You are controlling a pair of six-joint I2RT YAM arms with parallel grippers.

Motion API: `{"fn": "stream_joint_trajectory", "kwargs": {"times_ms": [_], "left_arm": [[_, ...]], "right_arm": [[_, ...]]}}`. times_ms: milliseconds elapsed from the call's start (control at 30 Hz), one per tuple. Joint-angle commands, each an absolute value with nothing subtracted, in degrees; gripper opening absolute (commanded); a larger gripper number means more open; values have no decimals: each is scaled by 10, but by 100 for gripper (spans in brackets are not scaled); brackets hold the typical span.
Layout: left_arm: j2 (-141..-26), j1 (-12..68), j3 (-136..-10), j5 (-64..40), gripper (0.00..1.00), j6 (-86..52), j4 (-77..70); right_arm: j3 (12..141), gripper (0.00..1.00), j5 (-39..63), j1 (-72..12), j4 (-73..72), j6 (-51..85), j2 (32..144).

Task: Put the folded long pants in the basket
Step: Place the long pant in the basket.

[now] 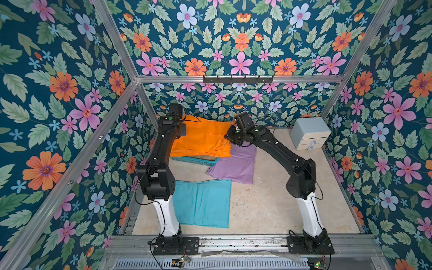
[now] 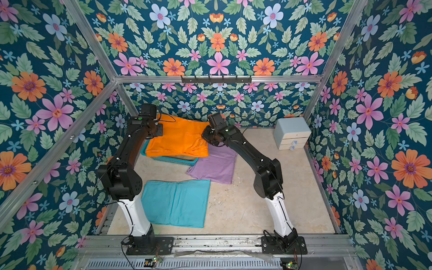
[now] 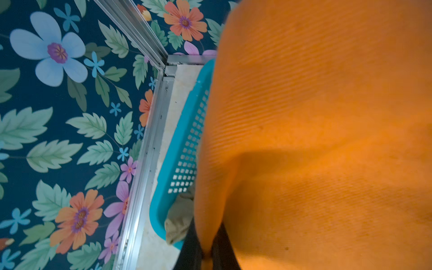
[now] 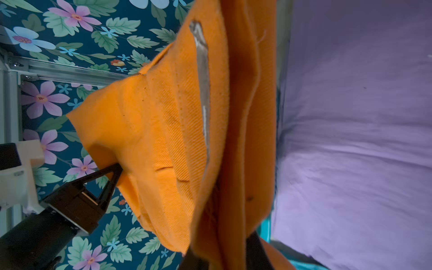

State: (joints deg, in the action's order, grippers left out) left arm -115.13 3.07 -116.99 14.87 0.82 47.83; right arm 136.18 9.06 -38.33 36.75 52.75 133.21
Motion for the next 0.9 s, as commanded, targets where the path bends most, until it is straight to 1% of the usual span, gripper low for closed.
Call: {"fn": "stream_joint_trajectory", "kwargs": {"times_ms": [0, 100, 233, 300, 433, 633, 867], "left_arm": [[-1179, 22, -1189, 200, 0, 60, 402], [-1218, 1, -1211, 193, 0, 65, 401], [-1265, -25, -1247, 171, 0, 56, 402], [-1276, -28, -1241, 159, 0, 73, 383], [-1304, -28, -1249, 150, 0, 88, 372], [-1315, -27, -1254, 133, 0, 87, 366], [-1326, -27, -1233, 122, 0, 86, 350]], "right_arm": [[1476, 0, 112, -383, 422, 524, 1416], [1535, 0, 147, -383, 421, 556, 1480], [1488, 0, 157, -390, 365, 594, 1487], [1460, 0, 154, -396, 347, 603, 1481], [1438, 0, 135, -413, 359, 615, 1470], [1389, 0, 86, -441, 362, 629, 1448], [1402, 0, 39, -438, 422, 611, 1461]]}}
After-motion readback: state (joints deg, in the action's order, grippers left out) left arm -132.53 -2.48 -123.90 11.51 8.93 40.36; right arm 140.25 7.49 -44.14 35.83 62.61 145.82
